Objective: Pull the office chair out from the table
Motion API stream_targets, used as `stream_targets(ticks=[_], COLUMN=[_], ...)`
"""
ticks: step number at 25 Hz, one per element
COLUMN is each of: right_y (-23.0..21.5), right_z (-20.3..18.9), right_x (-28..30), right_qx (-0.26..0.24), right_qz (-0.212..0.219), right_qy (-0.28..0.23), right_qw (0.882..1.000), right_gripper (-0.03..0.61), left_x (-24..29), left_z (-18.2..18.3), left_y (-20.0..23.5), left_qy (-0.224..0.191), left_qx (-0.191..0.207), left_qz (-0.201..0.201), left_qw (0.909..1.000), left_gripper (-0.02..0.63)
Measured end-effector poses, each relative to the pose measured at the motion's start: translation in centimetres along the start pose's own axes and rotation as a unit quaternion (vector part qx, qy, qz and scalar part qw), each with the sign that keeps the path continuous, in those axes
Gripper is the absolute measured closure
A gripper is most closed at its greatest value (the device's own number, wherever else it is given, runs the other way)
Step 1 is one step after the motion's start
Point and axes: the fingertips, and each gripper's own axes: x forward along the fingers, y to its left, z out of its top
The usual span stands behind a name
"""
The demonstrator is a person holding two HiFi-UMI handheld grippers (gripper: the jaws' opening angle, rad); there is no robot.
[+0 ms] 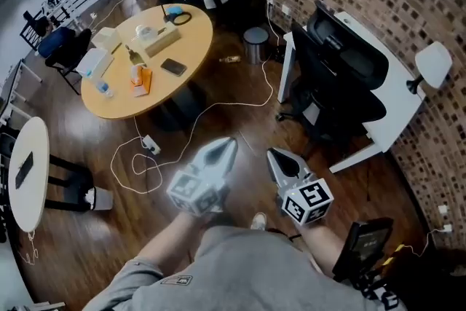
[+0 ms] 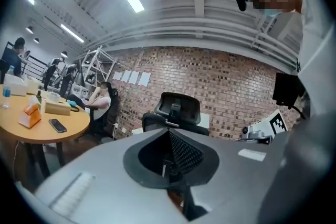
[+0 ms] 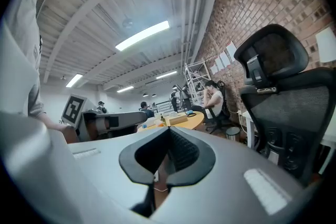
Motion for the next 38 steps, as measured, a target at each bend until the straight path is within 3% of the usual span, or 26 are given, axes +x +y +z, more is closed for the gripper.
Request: stream_targets(ticks=[7, 11, 16, 23, 30, 38], right_y=[-3.7, -5.6, -7.0, -9.3, -14.3, -21.2], right_z=[1.2, 2.2, 3.4, 4.3, 6.0, 7.5], right_x=[2.4, 3.9, 5.7, 6.5, 3.9, 0.6], right_qx=[0.013, 0.012, 0.018, 0.014, 0.014, 0.003], right_qz=[-0.073, -0.127, -0.195, -0.288, -0.35, -0.384], right_qy=[-0.011, -0.021, -0.04, -0.067, -0.086, -0.094], right_qw=[0.997, 0.992, 0.98, 0.955, 0.933, 0.918], right_gripper=[0.568, 0.568, 0.568, 0.568, 0.568, 0.568], left_x=[5.8, 9.0, 11.8, 15.3, 21.8, 29.7], left_z=[0.2, 1.2, 2.2, 2.3, 2.6, 3.0], left_y=[2.5, 3.7, 4.9, 6.1, 5.3, 3.5], left_qy=[0.017, 0.027, 0.059, 0.084, 0.072, 0.074], left_qx=[0.003, -0.001, 0.006, 0.024, 0.041, 0.071], left_qz=[-0.078, -0.135, -0.197, -0.287, -0.334, -0.347], left_qw=[0.9968, 0.9905, 0.9786, 0.954, 0.9388, 0.9324], left_gripper=[0.612, 0.612, 0.612, 0.612, 0.612, 0.612])
